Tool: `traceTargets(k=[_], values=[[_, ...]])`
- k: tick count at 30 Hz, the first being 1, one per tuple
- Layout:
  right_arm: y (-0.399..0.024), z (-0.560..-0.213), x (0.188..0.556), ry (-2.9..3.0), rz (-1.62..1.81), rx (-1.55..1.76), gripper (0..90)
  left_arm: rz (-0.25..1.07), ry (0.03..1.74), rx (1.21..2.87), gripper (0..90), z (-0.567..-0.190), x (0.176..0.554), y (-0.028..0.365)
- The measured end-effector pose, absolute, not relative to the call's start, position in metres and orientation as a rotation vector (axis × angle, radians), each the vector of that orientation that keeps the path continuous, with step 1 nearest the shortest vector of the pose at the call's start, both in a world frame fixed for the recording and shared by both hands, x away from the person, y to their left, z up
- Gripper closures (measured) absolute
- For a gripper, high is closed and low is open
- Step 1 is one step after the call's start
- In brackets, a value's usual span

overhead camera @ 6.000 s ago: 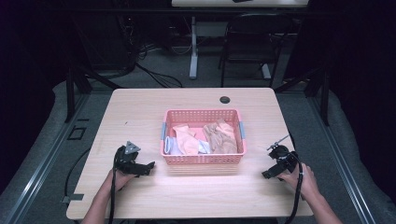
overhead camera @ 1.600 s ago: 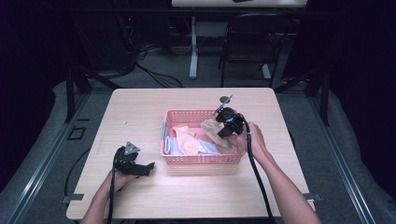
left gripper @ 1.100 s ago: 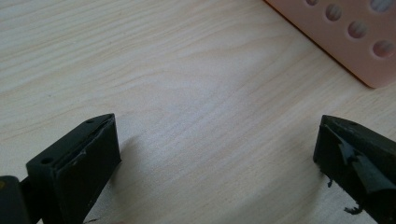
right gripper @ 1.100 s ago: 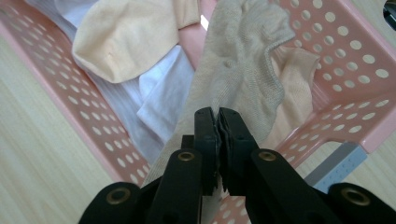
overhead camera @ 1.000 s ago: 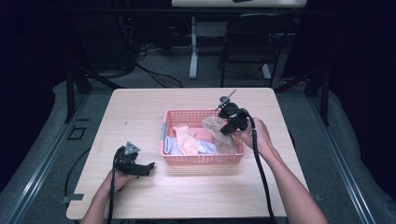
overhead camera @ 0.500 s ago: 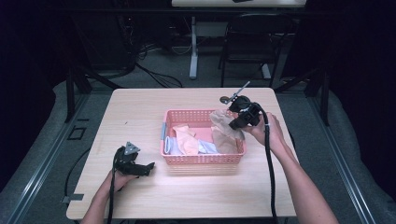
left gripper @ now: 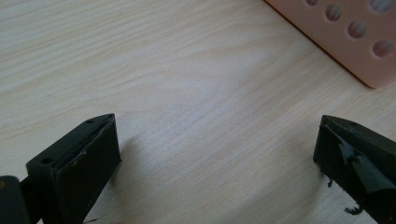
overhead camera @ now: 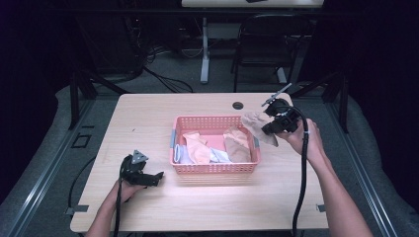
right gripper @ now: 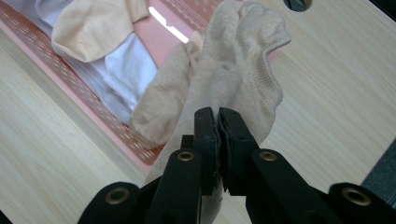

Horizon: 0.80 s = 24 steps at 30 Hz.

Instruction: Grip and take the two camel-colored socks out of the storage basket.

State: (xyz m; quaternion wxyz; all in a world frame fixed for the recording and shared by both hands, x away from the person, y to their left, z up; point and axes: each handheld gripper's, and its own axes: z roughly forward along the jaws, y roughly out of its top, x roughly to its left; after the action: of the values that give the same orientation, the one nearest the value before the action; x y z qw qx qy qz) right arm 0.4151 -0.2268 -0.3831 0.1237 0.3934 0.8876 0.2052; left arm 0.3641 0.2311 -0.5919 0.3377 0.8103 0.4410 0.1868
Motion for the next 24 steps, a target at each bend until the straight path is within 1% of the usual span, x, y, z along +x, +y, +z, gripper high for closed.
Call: traceTargets(k=[14, 19, 24], values=[[-0.282, -0.388, 0.405, 2.504, 0.583, 1.291, 86.3, 0.487, 1.149, 2.111, 0.2, -0.592, 0.364, 0.231], [-0.299, -0.400, 0.405, 2.489, 0.565, 1.348, 86.4, 0.487, 1.149, 2.112, 0.2, -0.592, 0.364, 0.231], [-0.307, -0.413, 0.407, 2.490, 0.551, 1.390, 86.4, 0.487, 1.149, 2.111, 0.2, -0.592, 0.364, 0.231]])
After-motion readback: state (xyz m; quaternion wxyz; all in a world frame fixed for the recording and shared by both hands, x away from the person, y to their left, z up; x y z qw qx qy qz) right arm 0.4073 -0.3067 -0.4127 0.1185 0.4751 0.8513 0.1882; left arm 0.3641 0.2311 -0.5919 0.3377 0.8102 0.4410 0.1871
